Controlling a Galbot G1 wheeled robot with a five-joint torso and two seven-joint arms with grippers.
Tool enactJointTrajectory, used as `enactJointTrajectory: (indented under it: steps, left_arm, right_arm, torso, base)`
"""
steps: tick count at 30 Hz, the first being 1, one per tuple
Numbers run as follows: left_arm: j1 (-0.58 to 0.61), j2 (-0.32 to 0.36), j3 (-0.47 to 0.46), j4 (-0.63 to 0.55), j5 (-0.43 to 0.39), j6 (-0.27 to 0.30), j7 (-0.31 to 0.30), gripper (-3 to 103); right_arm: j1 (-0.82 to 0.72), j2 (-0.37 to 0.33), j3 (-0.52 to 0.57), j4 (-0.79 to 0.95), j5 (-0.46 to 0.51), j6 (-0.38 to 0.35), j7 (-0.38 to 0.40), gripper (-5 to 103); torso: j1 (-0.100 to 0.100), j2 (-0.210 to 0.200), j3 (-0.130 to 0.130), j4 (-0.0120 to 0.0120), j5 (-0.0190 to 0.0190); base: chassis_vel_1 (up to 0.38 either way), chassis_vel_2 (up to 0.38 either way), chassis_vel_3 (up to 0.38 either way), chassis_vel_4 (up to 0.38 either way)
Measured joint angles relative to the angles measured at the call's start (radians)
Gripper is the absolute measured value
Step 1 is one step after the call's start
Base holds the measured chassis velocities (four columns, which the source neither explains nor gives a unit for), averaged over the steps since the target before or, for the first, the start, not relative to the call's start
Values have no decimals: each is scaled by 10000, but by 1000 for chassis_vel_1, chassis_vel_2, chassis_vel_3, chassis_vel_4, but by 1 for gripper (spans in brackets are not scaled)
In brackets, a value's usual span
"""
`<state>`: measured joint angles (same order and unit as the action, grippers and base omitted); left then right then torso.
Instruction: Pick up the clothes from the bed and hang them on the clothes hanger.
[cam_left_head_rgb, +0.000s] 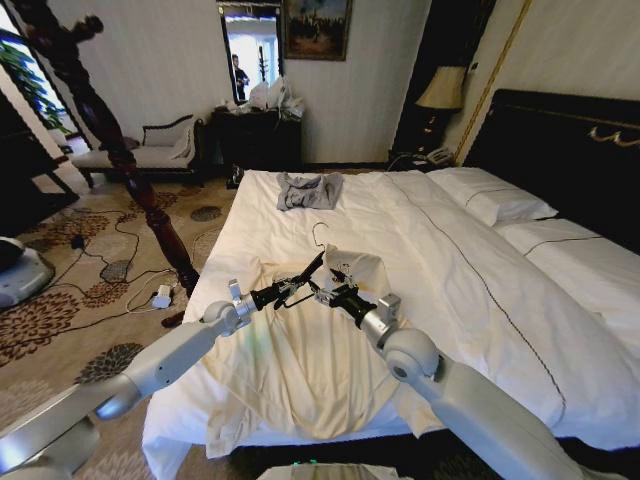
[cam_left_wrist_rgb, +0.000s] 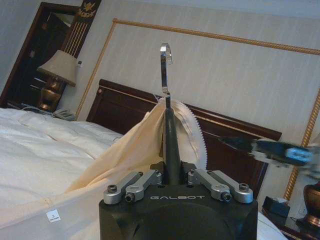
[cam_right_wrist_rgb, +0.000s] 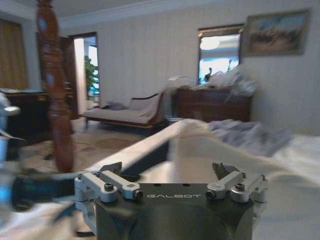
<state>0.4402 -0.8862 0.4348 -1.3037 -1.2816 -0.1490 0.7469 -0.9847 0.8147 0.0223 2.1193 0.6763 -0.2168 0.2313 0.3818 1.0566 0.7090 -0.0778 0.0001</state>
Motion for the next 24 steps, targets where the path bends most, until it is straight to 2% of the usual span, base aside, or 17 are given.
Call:
enactJointTrajectory:
  steps: [6,9,12,24]
  left_arm:
    - [65,194,0,-183,12,5,-15,16]
    - [100,240,0,-280,34,5,-26,16]
    - [136,313,8,-446,62,5,-54,16]
    - [216,637,145,-793,111,16,-26,16]
  right_arm:
    - [-95,-436,638,-1076,-1340,488,-306,100]
    - [84,-483,625,-1493,-1659,625,-363,100]
    - [531,-509,289,-2130,-2154,812,-438,100]
    - [1902,-116,-837,-3221,-2844,984,-432,100]
  torso:
    - [0,0,0,2,-1]
    - [0,0,1,1,0]
    - [0,0,2,1,1]
    - [1,0,2,2,-1]
  base:
    - [0,0,0,0]
    - [0,0,0,0]
    - [0,0,0,0]
    - [0,0,0,0]
